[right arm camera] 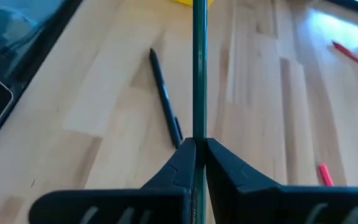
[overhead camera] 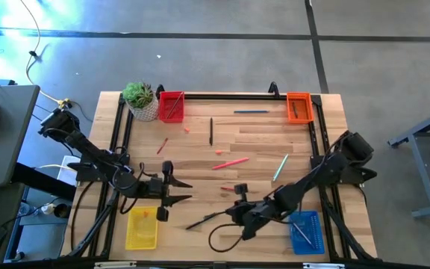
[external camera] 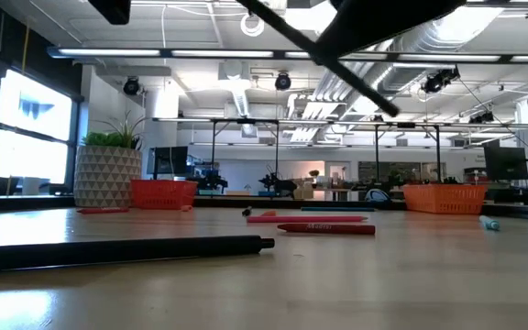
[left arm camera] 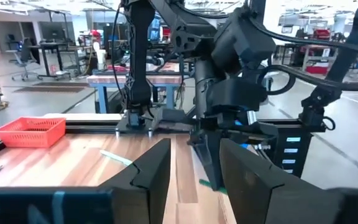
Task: Sort crayons/erasers/pens/pencils in bins
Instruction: Put the green pencil into the red bin
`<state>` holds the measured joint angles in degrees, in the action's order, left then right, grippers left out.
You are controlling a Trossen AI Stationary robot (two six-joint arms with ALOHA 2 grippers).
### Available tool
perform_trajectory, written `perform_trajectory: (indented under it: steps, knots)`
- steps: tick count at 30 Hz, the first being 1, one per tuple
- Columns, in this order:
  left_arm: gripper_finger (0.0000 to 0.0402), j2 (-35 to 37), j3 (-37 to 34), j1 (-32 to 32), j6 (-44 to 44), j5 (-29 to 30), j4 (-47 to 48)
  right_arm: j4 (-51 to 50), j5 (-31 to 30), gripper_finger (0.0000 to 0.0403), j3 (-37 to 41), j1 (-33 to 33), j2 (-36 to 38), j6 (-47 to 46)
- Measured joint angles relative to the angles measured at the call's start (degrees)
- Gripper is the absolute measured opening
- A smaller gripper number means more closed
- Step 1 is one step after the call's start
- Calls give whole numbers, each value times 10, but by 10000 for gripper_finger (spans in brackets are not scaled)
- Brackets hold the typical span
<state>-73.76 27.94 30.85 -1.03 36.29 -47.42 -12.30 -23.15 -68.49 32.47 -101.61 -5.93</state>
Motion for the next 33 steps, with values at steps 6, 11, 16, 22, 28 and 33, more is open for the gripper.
perform_trajectory:
  steps: [6, 11, 16, 22, 28, 33]
  knots:
    - [129, 27, 0, 5, -37, 11, 2, 88, 70, 9, 0, -41, -39, 54]
    - [129, 64, 0, 15, -68, 18, 5, 173, 137, 9, 0, -69, -67, 101]
    - [129, 96, 0, 28, -85, 40, 26, 255, 184, 9, 0, -100, -93, 130]
    - [129, 109, 0, 39, -98, 74, 48, 318, 211, 9, 0, -145, -120, 138]
    - [129, 121, 0, 44, -111, 109, 63, 413, 255, 9, 0, -190, -151, 139]
    - [129, 139, 0, 45, -124, 109, 63, 522, 266, 2, 0, -223, -199, 137]
